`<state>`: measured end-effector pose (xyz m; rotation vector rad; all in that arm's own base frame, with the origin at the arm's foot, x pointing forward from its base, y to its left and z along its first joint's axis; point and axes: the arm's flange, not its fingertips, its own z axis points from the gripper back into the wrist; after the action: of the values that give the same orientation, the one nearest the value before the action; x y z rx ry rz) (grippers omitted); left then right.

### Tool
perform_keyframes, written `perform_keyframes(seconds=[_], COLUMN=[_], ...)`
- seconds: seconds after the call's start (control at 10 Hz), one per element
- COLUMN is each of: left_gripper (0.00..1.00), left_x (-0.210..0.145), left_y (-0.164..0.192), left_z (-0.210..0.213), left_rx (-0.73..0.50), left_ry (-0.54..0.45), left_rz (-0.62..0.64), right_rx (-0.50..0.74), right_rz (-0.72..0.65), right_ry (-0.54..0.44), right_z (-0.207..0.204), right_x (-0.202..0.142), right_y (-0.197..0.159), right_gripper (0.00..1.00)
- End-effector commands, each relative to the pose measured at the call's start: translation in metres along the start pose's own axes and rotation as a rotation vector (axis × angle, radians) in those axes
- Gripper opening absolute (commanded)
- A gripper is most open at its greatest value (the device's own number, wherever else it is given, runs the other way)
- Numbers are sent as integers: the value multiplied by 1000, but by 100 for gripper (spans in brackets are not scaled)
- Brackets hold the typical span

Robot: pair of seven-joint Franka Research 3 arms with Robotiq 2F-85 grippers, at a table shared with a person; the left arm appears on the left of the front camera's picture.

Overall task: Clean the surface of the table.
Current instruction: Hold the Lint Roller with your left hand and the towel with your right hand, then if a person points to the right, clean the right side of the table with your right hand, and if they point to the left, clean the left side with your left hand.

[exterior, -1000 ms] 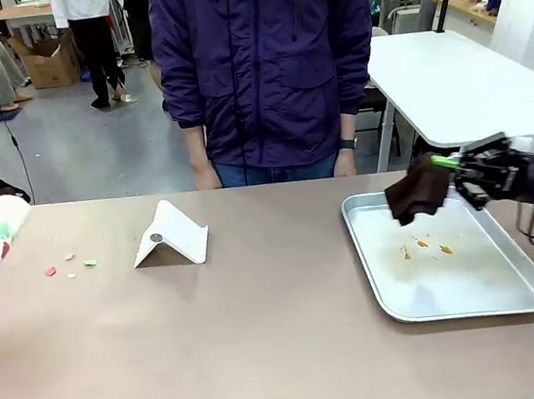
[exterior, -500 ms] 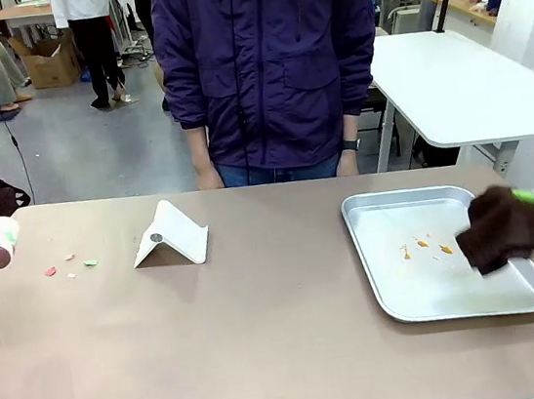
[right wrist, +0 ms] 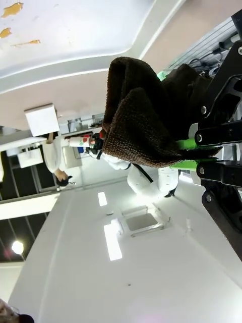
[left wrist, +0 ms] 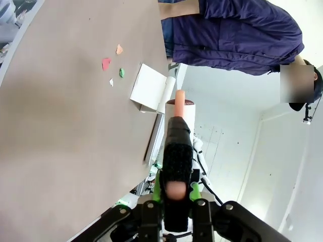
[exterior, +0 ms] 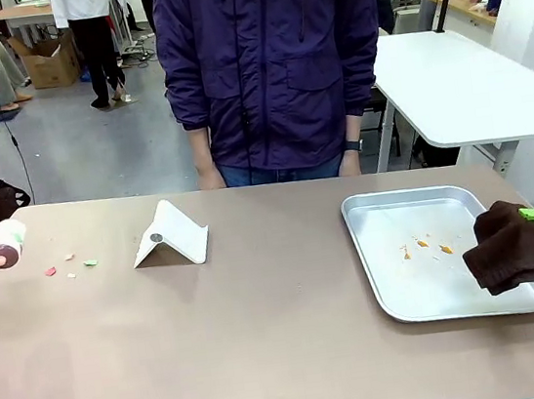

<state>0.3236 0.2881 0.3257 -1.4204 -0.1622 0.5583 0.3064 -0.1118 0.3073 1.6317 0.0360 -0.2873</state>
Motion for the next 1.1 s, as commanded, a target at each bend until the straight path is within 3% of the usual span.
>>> perform_keyframes(seconds=[0.0,1.0], left_gripper=[0,0], left_x=[-7,-7], left_y=[-1,-1], left_z=[2,2], left_rx=[-17,-17], left_ry=[12,12], left_rz=[-22,-22], right_rx=[18,18], right_rz=[-20,-20], right_ry=[11,11], right_z=[-2,-2], right_x=[-1,-1], right_y=[3,3], right_gripper=[0,0])
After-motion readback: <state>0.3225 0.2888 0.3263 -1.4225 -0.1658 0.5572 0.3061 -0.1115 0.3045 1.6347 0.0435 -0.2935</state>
